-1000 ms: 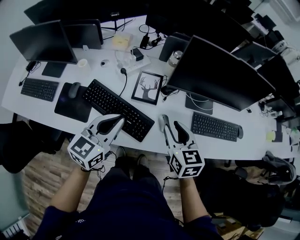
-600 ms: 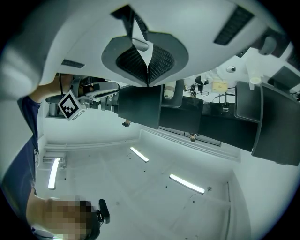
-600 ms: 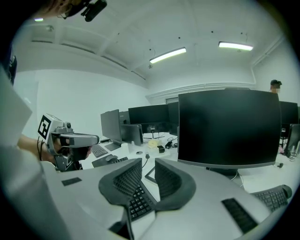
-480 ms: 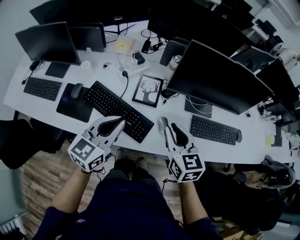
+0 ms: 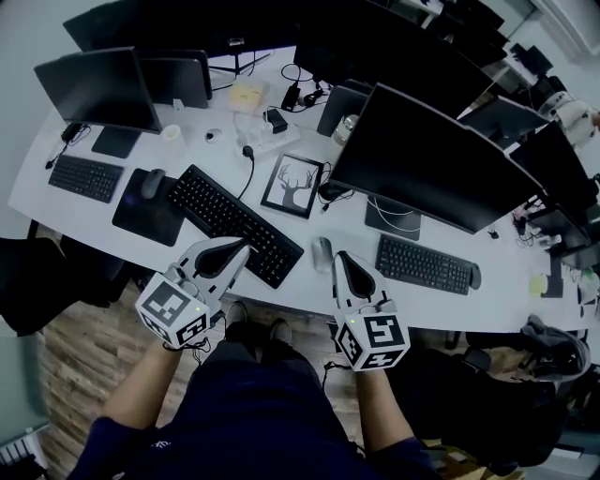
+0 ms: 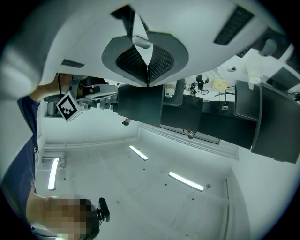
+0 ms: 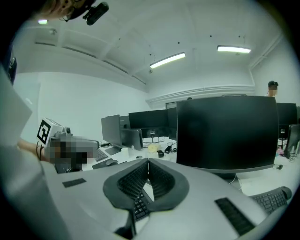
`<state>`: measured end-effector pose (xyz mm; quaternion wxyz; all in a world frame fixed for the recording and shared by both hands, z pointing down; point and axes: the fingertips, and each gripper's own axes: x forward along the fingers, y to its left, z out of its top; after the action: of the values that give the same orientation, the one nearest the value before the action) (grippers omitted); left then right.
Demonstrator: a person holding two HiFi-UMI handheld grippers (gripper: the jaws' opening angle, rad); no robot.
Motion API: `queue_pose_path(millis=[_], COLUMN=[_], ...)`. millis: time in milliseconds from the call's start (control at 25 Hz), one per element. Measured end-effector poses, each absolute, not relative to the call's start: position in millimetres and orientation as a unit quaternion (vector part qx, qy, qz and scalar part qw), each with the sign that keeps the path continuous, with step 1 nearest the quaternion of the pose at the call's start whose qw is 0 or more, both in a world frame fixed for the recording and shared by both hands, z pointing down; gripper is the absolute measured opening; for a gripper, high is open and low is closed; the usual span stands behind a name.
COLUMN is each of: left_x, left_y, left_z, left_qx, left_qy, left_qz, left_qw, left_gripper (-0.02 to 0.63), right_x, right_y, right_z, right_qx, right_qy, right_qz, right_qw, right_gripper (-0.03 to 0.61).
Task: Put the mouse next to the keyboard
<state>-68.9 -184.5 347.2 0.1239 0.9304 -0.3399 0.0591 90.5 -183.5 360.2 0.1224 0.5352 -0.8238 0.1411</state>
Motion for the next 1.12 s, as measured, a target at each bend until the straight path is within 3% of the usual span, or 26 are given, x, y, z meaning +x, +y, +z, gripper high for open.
queue_pose_path(millis=[1120], left_x=[-47.9], left_y=[-184.6], left_z=[349.6], left_qx=[0.925], left_qy=[-0.352], left_qz=[0.068], left_qw=[0.124], left_gripper=[0.035], right_x=[104.2], right_y=[-187.8], right_z=[370.6], right_qx=[0.494], right_qy=[-0.847], right_qz=[0.163], right_qw=[0.11], right_gripper=[0.002])
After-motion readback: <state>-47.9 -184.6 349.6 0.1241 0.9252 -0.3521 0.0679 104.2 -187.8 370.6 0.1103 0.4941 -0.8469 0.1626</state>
